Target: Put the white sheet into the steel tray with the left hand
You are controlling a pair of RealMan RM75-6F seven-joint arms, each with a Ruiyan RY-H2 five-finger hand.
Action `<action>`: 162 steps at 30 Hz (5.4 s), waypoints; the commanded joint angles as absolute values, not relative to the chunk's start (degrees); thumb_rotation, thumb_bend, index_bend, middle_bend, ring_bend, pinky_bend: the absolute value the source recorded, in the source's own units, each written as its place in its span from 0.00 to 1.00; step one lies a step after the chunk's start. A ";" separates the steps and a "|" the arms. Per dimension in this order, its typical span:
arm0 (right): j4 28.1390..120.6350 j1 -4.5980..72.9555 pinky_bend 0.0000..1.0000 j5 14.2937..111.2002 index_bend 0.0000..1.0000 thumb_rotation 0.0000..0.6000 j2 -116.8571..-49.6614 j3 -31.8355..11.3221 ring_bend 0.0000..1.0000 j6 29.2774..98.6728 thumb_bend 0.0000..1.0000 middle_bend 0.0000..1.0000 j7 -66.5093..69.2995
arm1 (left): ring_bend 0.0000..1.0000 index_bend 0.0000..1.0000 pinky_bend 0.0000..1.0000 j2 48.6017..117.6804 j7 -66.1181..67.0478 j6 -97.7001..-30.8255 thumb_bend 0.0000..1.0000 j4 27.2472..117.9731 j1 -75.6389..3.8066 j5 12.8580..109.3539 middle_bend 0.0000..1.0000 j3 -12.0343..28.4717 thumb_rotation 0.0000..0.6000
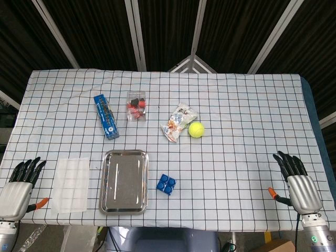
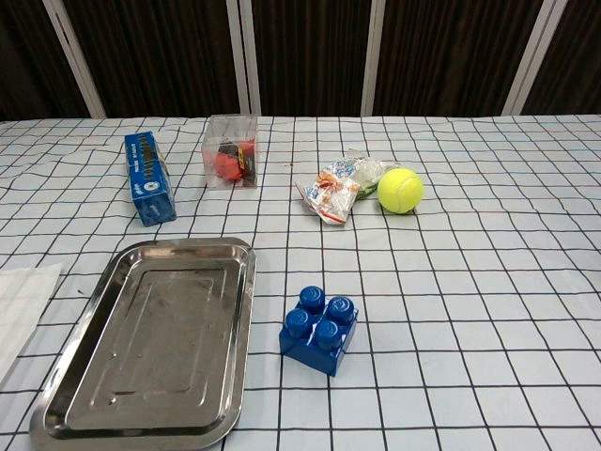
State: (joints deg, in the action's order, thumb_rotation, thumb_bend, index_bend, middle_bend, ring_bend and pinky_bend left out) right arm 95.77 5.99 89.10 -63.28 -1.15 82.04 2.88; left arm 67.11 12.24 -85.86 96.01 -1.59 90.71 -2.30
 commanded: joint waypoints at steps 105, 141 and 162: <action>95.94 5.03 0.00 88.73 0.00 1.00 -63.33 -1.72 0.00 83.72 0.31 0.00 3.61 | 0.00 0.49 0.00 63.94 32.20 -56.61 0.46 89.91 -16.54 98.20 0.00 -12.06 1.00; 96.21 5.28 0.00 88.27 0.00 1.00 -63.20 -1.65 0.00 82.68 0.31 0.00 3.54 | 0.00 0.57 0.00 58.03 29.80 -75.90 0.58 112.63 -21.82 102.40 0.01 3.80 1.00; 96.31 5.44 0.00 88.04 0.00 1.00 -63.01 -1.57 0.00 82.12 0.31 0.00 3.49 | 0.00 0.57 0.00 74.28 36.17 -69.08 0.57 103.37 -19.49 103.75 0.01 -5.02 1.00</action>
